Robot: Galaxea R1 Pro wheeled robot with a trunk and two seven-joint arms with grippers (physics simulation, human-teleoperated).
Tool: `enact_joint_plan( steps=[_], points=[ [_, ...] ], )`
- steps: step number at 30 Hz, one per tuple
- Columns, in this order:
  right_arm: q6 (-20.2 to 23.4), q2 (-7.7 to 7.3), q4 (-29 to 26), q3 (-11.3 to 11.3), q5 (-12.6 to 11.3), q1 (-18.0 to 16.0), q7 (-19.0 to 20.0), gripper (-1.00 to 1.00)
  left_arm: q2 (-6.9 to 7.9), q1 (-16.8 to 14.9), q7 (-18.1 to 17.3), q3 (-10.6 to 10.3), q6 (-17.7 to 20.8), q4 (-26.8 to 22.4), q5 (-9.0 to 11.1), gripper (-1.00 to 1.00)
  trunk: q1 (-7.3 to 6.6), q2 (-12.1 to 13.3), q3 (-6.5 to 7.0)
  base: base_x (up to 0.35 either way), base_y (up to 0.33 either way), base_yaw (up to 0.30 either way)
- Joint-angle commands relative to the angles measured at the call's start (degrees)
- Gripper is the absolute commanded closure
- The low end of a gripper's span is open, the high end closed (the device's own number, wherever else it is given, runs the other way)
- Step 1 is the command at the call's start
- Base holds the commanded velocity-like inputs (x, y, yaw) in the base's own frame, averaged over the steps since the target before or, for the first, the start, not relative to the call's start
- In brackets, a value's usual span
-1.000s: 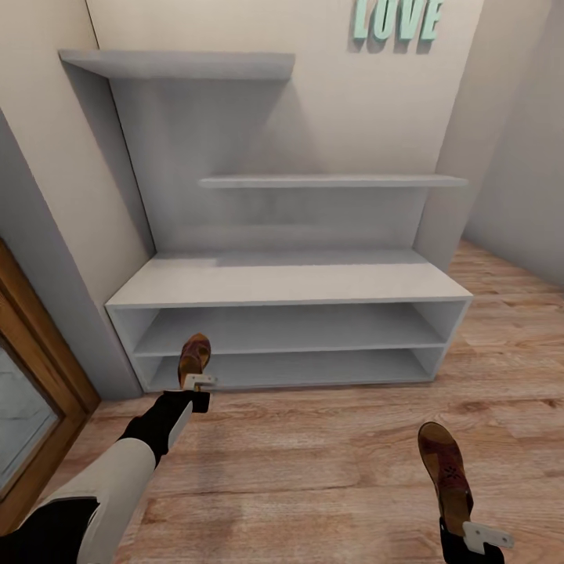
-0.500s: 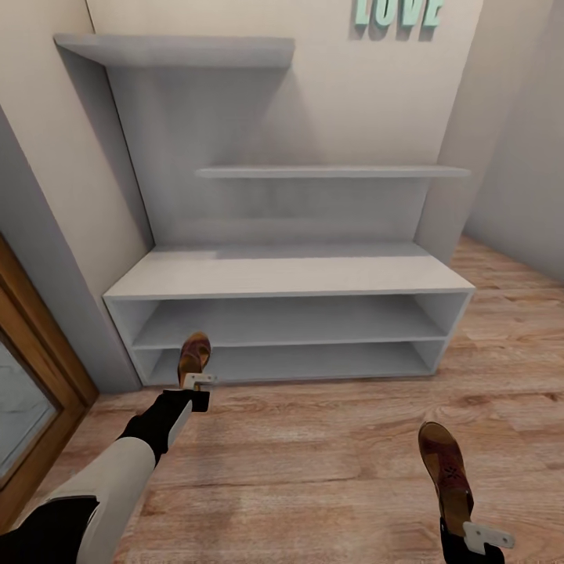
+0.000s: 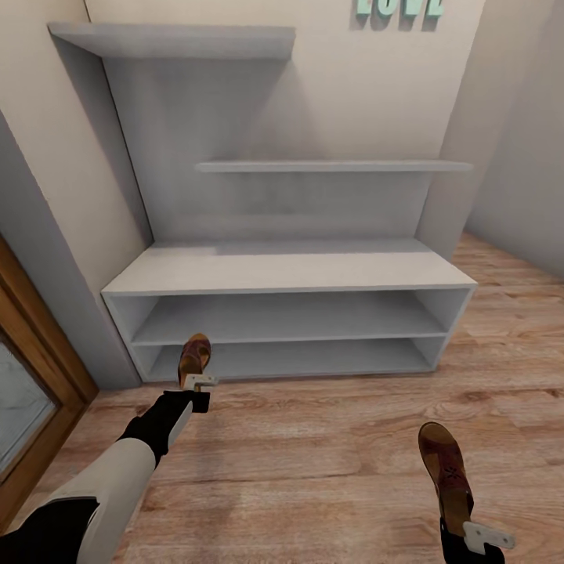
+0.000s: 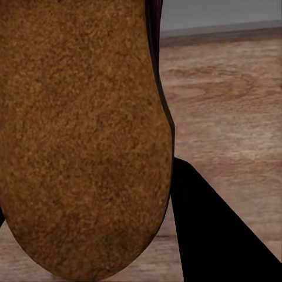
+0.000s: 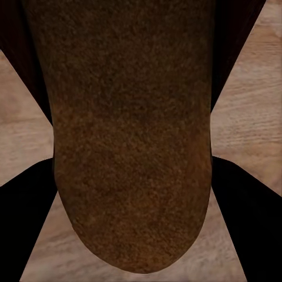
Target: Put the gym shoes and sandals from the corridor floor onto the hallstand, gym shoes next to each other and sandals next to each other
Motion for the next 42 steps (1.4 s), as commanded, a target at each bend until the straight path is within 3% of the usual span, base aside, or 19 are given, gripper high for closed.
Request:
enact_joint_plan(
  steps=[1, 42],
  points=[
    [-0.21, 0.00, 0.04, 0.00, -0.29, -0.03, 0.16, 1.00, -0.07, 0.00, -0.14, 0.34, 0.36, -0.11, -0.79, 1.00, 0.00, -0.02, -0.06, 0.114, 0.000, 0.000],
    [-0.21, -0.22, 0.04, 0.09, -0.29, -0.03, 0.11, 1.00, -0.03, -0.05, 0.18, 0.37, 0.35, -0.13, -0.81, 1.00, 0.00, -0.02, -0.07, 0.312, 0.000, 0.000]
  ],
)
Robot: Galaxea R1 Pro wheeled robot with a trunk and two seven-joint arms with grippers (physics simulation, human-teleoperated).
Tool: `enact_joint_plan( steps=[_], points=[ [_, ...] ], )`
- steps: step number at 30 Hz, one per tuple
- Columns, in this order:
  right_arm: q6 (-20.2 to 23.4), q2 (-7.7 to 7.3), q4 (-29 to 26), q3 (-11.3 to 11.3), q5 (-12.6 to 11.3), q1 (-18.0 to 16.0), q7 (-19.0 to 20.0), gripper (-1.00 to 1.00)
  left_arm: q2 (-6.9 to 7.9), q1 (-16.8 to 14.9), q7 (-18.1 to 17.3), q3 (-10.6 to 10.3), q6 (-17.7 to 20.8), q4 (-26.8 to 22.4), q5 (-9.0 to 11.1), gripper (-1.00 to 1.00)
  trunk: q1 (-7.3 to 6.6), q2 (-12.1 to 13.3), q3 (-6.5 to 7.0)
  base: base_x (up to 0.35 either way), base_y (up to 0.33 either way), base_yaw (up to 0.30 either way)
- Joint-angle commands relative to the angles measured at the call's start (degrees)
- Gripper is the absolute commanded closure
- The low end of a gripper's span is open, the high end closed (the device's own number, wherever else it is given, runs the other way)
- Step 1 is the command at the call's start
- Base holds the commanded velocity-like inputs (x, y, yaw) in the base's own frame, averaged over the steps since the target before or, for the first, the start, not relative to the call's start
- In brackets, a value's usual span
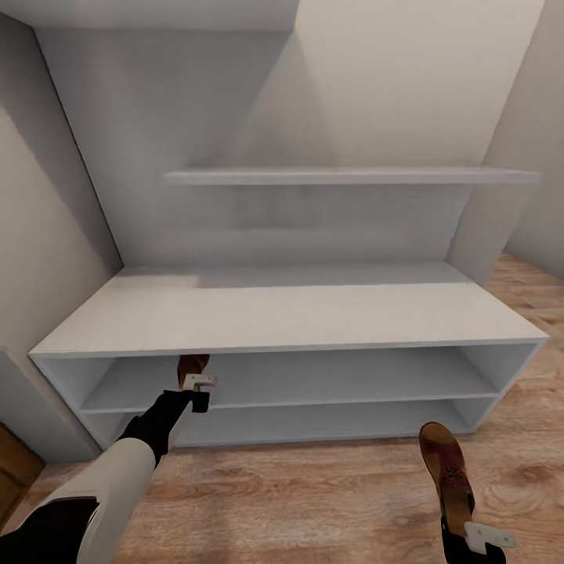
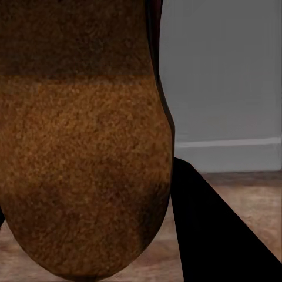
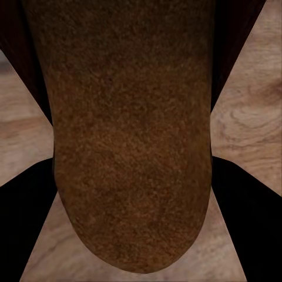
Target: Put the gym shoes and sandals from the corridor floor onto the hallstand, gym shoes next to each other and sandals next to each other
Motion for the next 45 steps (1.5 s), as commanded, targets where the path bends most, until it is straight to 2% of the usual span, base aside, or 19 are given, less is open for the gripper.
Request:
enact_joint_plan(
  steps=[1, 24, 33, 45],
  points=[
    [-0.22, 0.01, 0.04, -0.03, -0.30, -0.03, 0.17, 1.00, -0.07, -0.01, -0.16, 0.34, 0.36, -0.11, -0.77, 1.00, 0.00, -0.02, -0.05, 0.071, 0.000, 0.000],
    [-0.22, 0.00, 0.04, -0.04, -0.30, -0.03, 0.17, 1.00, -0.08, 0.08, -0.16, 0.31, 0.32, -0.11, -0.74, 1.00, 0.00, -0.02, -0.05, 0.059, 0.058, 0.000],
    [-0.22, -0.01, 0.04, -0.05, -0.30, -0.03, 0.16, 1.00, -0.02, 0.08, -0.16, 0.37, 0.33, -0.11, -0.79, 1.00, 0.00, -0.02, -0.05, 0.173, 0.085, 0.000],
    [-0.22, 0.00, 0.04, -0.05, -0.30, -0.03, 0.16, 1.00, -0.01, 0.08, -0.10, 0.40, 0.27, -0.11, -0.80, 1.00, 0.00, -0.02, -0.05, 0.012, 0.006, 0.000]
  ],
)
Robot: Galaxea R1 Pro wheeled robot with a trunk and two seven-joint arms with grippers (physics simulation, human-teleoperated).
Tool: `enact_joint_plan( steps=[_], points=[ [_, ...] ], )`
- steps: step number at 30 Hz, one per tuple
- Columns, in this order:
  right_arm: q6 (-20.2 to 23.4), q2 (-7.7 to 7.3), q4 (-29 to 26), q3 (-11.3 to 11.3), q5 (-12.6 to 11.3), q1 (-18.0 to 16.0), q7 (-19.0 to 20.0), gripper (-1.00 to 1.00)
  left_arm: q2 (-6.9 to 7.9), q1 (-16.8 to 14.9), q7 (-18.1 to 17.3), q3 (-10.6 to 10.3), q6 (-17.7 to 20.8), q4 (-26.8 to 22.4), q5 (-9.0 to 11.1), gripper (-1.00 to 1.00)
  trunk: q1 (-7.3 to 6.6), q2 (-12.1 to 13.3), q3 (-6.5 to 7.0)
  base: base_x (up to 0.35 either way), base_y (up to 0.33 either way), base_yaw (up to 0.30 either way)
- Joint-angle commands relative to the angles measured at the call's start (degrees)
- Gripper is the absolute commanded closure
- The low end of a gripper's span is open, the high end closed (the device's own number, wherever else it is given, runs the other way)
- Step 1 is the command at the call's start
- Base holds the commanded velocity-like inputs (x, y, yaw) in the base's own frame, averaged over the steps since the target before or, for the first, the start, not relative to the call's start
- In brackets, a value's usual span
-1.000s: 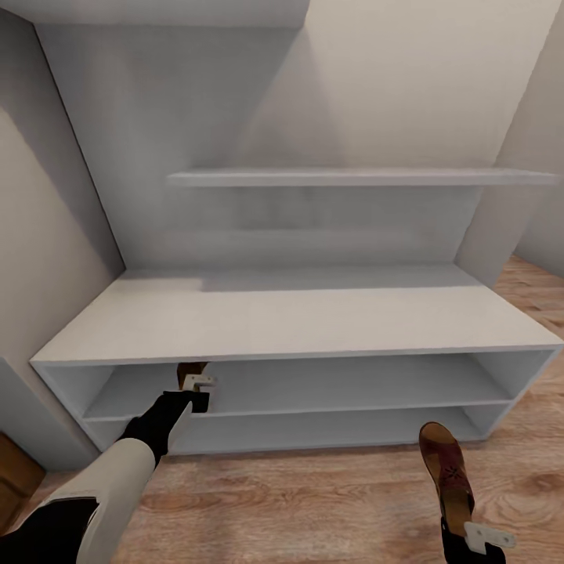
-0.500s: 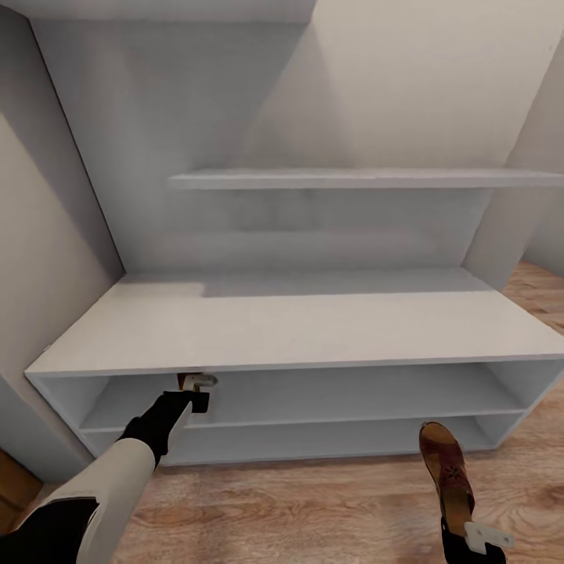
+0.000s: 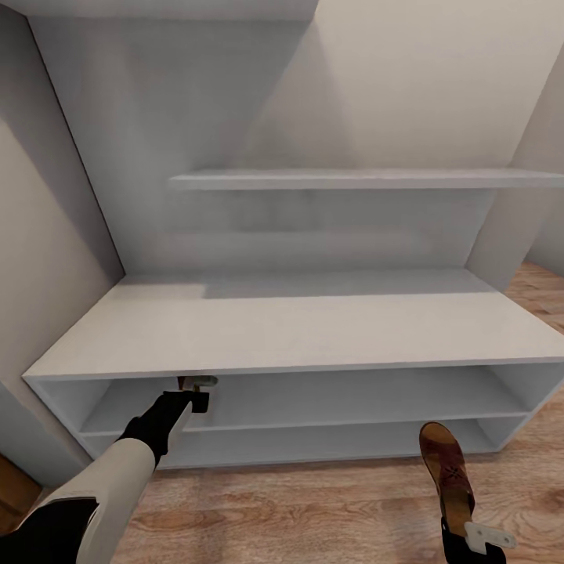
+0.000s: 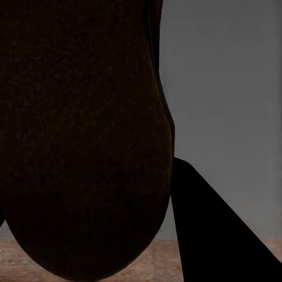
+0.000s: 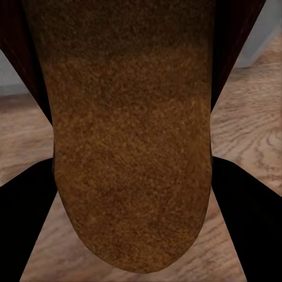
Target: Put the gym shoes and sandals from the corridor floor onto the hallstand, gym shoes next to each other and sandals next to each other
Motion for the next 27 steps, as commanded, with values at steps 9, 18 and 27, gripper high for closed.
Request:
enact_joint_plan(
  steps=[9, 18, 27],
  points=[
    [-0.21, -0.01, 0.04, -0.01, -0.30, -0.03, 0.17, 1.00, 0.70, -0.01, -0.04, 0.66, 0.44, -0.11, -0.73, -1.00, -0.01, -0.02, -0.05, 0.000, 0.000, 0.000],
    [-0.21, -0.02, 0.05, 0.00, -0.30, -0.03, 0.15, 1.00, 1.22, -0.01, -0.04, 0.78, 0.38, -0.11, -0.41, -1.00, -0.01, -0.02, -0.05, 0.000, 0.000, 0.000],
    [-0.21, -0.02, 0.05, -0.02, -0.30, -0.03, 0.15, 1.00, 1.16, -0.01, -0.16, 0.78, 0.36, -0.11, -0.28, -1.00, -0.01, -0.02, -0.05, 0.021, 0.000, 0.000]
  ],
)
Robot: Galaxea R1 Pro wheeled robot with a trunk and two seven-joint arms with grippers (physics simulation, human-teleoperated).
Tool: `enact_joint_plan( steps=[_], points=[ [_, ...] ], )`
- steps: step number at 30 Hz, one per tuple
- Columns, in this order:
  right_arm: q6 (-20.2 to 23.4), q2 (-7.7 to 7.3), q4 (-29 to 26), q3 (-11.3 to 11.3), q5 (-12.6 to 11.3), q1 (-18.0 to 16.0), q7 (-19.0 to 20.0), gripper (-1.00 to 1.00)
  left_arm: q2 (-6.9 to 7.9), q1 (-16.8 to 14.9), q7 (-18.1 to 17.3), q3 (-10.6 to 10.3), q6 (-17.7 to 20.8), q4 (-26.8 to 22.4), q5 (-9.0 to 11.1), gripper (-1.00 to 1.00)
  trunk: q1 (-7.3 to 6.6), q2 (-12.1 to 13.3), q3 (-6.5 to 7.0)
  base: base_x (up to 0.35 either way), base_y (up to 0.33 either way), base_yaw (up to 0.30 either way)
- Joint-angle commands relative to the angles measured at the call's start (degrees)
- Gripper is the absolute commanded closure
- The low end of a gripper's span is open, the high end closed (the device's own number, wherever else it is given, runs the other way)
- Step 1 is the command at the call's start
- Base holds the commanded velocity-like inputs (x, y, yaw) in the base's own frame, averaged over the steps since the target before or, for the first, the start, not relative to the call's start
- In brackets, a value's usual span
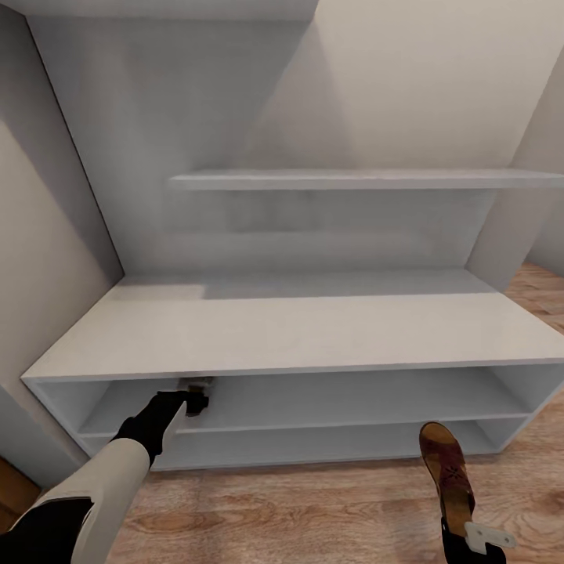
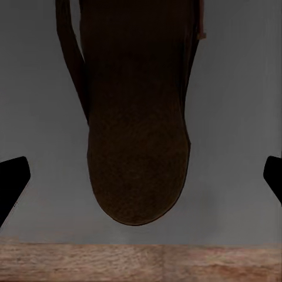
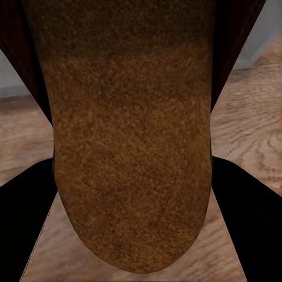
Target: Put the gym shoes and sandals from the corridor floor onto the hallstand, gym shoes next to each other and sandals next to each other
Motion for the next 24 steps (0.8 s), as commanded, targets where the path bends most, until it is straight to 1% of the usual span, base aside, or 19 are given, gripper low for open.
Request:
enact_joint_plan(
  steps=[1, 8, 24],
  points=[
    [-0.21, -0.01, 0.06, 0.01, -0.28, -0.03, 0.15, 1.00, -0.05, -0.01, -0.16, 0.32, 0.29, -0.09, -0.58, -1.00, 0.01, -0.02, -0.05, 0.181, 0.000, 0.000],
    [-0.21, 0.00, 0.04, 0.01, -0.28, -0.03, 0.16, 1.00, -0.05, -0.01, -0.20, 0.25, 0.29, -0.09, -0.62, -1.00, 0.01, -0.02, -0.05, 0.076, 0.000, 0.000],
    [-0.21, 0.01, 0.04, 0.01, -0.28, -0.03, 0.17, 1.00, -0.03, -0.01, -0.20, 0.32, 0.20, -0.09, -0.57, -1.00, 0.01, -0.02, -0.05, -0.005, 0.000, 0.000]
  ],
)
